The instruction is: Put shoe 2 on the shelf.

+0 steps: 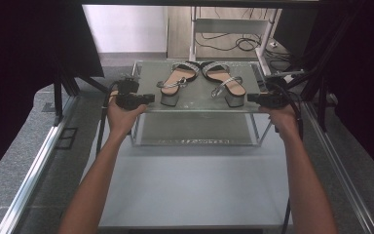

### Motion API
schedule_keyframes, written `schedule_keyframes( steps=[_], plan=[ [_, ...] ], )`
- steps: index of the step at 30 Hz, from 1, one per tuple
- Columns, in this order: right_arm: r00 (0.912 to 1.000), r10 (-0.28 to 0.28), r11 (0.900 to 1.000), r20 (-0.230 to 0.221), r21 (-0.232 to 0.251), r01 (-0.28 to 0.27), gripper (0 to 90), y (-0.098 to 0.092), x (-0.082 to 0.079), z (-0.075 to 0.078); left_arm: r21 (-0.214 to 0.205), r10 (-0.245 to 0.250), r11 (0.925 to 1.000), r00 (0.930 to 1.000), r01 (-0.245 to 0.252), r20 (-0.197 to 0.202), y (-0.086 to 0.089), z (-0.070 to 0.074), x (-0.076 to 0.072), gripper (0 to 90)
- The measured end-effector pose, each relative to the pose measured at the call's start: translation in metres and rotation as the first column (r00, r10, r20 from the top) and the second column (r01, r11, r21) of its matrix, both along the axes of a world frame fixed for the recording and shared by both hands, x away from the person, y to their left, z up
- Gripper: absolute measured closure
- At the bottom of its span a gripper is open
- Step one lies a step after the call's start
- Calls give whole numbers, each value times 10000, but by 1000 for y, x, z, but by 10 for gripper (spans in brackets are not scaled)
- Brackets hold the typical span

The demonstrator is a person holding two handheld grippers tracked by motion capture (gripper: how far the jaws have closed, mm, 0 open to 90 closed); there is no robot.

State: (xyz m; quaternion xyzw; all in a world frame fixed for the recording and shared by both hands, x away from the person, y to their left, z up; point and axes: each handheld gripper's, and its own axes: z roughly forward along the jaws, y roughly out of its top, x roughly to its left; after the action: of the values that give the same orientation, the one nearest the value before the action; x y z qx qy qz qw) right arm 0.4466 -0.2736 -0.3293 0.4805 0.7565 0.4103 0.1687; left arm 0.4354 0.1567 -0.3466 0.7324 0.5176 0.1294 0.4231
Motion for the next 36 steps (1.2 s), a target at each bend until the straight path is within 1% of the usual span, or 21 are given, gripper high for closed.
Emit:
schedule_keyframes(
  steps=[2, 4, 6, 7, 8, 10, 12, 14, 16, 19, 20, 21, 22, 25, 27, 30, 32, 33, 34, 35, 36],
  plan=[
    [10000, -29, 10000, 38, -2, 29, 895, 2, 1, 0, 32, -29, 10000, 9999, 29, -134, -4, -2, 5, 875],
    [10000, 73, 10000, 28, -69, -72, 895, 7, 1, -1, -152, -87, 9998, 9998, 84, -176, -8, -3, 8, 885],
    [9999, 50, 9995, 91, -311, -47, 898, 12, 0, -1, -5, -209, 9998, 9996, 209, -208, -11, -3, 10, 889],
    [9999, 25, 9993, 129, -381, -20, 898, 13, 0, -1, -58, -190, 9998, 9996, 189, -209, -13, -3, 10, 890],
    [10000, -2, 9995, 90, -325, 5, 899, 13, -1, -1, -42, -227, 9997, 9995, 226, -240, -15, -2, 11, 891],
    [10000, 25, 9996, 91, -295, -22, 899, 14, -2, -1, 184, -183, 9997, 9997, 186, -140, -19, -1, 12, 895],
    [9999, 126, 9997, 102, -226, -124, 899, 16, -3, -2, 78, -294, 9995, 9995, 295, -128, -22, 0, 12, 895],
    [9991, 415, 9991, 22, 73, -415, 899, 19, -4, -2, 120, -400, 9991, 9992, 401, -98, -27, 1, 10, 895],
    [9984, 559, 9984, 70, 50, -559, 899, 24, -6, -3, 141, -507, 9986, 9987, 508, -73, -34, 1, 8, 895],
    [9966, 813, 9966, 101, 81, -814, 899, 34, -8, -3, -127, -773, 9969, 9969, 771, -162, -45, 1, 7, 894],
    [9960, 885, 9960, 101, 81, -885, 899, 38, -8, -3, -78, -839, 9965, 9962, 838, -217, -50, 1, 7, 894],
    [9952, 971, 9952, 88, 89, -972, 899, 42, -9, -3, 159, -882, 9960, 9960, 885, -173, -54, 0, 6, 894],
    [9944, 1056, 9943, 60, 132, -1057, 899, 45, -10, -3, 305, -912, 9953, 9957, 917, -168, -58, 1, 6, 894],
    [9928, 1199, 9925, 55, 214, -1200, 899, 54, -10, -3, 52, -1018, 9948, 9946, 1020, -216, -67, 0, 6, 894],
    [9908, 1348, 9906, 69, 227, -1350, 899, 59, -10, -4, 3, -1174, 9931, 9929, 1174, -214, -73, 0, 6, 894],
    [9897, 1424, 9896, 116, 205, -1426, 899, 64, -11, -4, 85, -1316, 9912, 9912, 1318, -137, -81, 0, 5, 892],
    [9895, 1440, 9893, 88, 247, -1441, 898, 64, -11, -5, 265, -1333, 9907, 9911, 1334, -59, -82, 0, 4, 875],
    [9893, 1455, 9889, 72, 300, -1457, 896, 63, -11, -5, 240, -1344, 9906, 9909, 1345, -53, -80, 0, 4, 849],
    [9890, 1477, 9884, 38, 342, -1477, 891, 62, -11, -6, 87, -1366, 9906, 9906, 1366, -42, -78, -1, 5, 818],
    [9890, 1475, 9885, 47, 316, -1476, 884, 62, -11, -7, -45, -1404, 9901, 9901, 1404, -33, -74, -1, 5, 783],
    [9892, 1463, 9888, 43, 274, -1464, 877, 62, -12, -8, -57, -1358, 9907, 9907, 1358, 3, -72, -1, 4, 761]
  ],
)
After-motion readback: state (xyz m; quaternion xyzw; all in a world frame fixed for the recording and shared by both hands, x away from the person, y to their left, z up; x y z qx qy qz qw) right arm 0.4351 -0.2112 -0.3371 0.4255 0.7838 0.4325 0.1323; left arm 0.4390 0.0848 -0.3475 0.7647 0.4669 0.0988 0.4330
